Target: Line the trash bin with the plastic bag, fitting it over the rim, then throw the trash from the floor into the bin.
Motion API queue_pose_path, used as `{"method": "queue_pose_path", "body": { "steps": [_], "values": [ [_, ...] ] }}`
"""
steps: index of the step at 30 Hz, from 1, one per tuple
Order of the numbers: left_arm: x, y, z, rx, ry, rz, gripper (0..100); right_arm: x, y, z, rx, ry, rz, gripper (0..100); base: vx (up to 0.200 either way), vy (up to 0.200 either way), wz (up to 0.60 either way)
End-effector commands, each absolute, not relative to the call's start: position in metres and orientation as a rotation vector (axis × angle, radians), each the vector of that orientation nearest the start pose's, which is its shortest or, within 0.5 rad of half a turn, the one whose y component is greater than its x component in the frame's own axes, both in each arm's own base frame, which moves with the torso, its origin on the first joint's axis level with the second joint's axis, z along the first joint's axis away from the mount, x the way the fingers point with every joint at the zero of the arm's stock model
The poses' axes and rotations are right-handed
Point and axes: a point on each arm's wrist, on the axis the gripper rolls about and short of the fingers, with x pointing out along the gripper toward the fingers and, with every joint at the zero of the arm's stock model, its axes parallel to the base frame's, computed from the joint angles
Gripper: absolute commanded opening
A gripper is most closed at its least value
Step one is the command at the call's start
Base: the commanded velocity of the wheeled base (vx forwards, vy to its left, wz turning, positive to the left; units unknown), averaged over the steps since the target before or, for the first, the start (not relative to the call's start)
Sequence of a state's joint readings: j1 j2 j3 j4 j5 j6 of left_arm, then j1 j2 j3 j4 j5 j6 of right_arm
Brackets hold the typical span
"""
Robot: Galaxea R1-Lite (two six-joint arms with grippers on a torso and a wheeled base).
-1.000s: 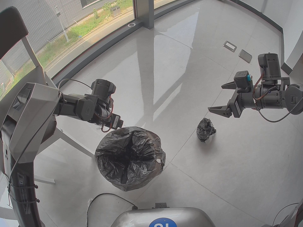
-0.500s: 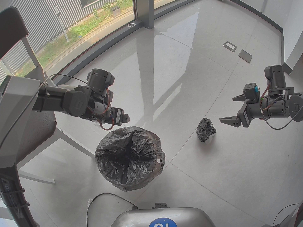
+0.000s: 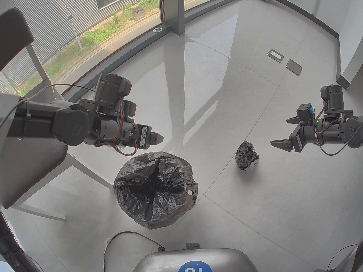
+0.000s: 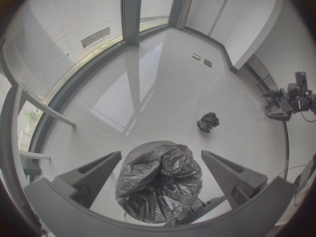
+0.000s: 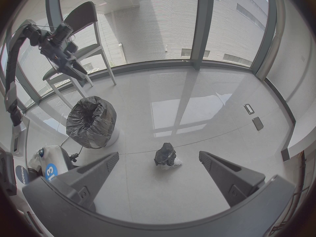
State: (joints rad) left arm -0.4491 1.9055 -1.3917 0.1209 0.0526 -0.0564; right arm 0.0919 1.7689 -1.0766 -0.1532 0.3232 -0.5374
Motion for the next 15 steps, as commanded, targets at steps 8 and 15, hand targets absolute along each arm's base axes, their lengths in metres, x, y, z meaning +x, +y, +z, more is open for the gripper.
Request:
{"method": "queue_pose_path", "body": {
  "steps": [8,15],
  "values": [
    [0.3,-0.142,0.234,0.093,0.56,-0.375,100,0.4,0.032,0.138,-0.417,0.479,0.521,100,0.0,0.0,0.0],
    [0.297,-0.137,0.241,0.087,0.537,-0.367,100,0.436,0.034,0.116,-0.42,0.478,0.522,100,0.0,0.0,0.0]
  ]
}}
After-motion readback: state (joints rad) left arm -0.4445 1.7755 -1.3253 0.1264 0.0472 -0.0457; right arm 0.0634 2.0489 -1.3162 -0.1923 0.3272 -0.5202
